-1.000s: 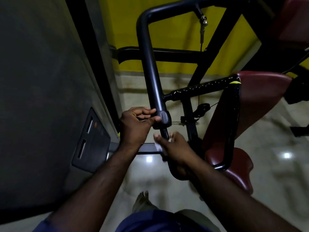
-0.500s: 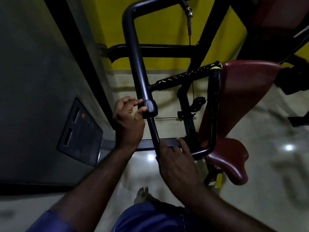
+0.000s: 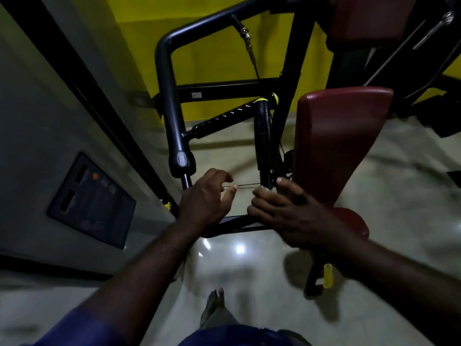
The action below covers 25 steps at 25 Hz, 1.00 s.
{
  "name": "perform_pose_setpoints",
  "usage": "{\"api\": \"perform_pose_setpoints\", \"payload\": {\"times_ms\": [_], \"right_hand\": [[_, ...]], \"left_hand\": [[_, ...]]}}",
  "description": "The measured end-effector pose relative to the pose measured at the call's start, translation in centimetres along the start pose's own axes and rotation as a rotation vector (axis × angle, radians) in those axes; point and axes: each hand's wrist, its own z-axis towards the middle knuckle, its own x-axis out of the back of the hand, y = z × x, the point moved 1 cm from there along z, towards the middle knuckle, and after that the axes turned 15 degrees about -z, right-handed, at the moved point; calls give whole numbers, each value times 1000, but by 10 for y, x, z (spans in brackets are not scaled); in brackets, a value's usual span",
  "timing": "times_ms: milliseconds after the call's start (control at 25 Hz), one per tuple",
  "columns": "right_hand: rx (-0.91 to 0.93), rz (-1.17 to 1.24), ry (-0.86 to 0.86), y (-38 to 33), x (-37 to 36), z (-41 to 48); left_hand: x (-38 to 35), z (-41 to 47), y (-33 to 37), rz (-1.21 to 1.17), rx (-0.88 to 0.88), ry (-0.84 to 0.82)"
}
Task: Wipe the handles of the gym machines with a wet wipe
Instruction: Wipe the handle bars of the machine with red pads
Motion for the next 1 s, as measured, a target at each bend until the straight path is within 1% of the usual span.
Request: {"api": "perform_pose_setpoints", "payload": {"times_ms": [40,80,160,200,280,320,360,440,480,520,560,600,680,760,840,920,1000], "right_hand": [[40,-24,29,21,-6,-4],[31,-14,14,33,-8,-7],[-58,89,-17,21,-10,-8],[-45,138,-2,9,-13,-8],[94,163,49,17,-15,-3],[142,155,94,36,-17,5],[148,152,144,59,-19,14],[70,169,233,102,-20,36],[8,213,259,112,-21,48],[-41,268,264,111,-22,56],[-26,313,250,103,-24,59],[53,325,234,89,-26,57],[229,252,217,73,-32,52],[300,204,259,85,-37,64],[230,177,307,107,-42,90],[65,155,303,131,-44,114],[-114,218,255,126,-43,119]], "left_hand": [[0,-3,0,61,4,-10],[-1,-6,1,104,8,-10],[-3,-9,4,146,32,24],[-3,-9,4,155,46,51],[-4,-8,5,171,63,73],[-4,-7,4,178,64,70],[-4,-6,3,179,65,63],[-5,-5,4,176,69,62],[-4,-5,4,180,78,66],[-4,-5,5,188,88,69],[-4,-4,5,192,95,70],[-5,-4,4,196,93,65],[-6,-4,4,204,85,56],[-6,-3,1,217,88,66],[-6,-4,-1,211,94,67],[-6,-4,-3,205,97,68],[-7,-3,-5,199,94,77]]}}
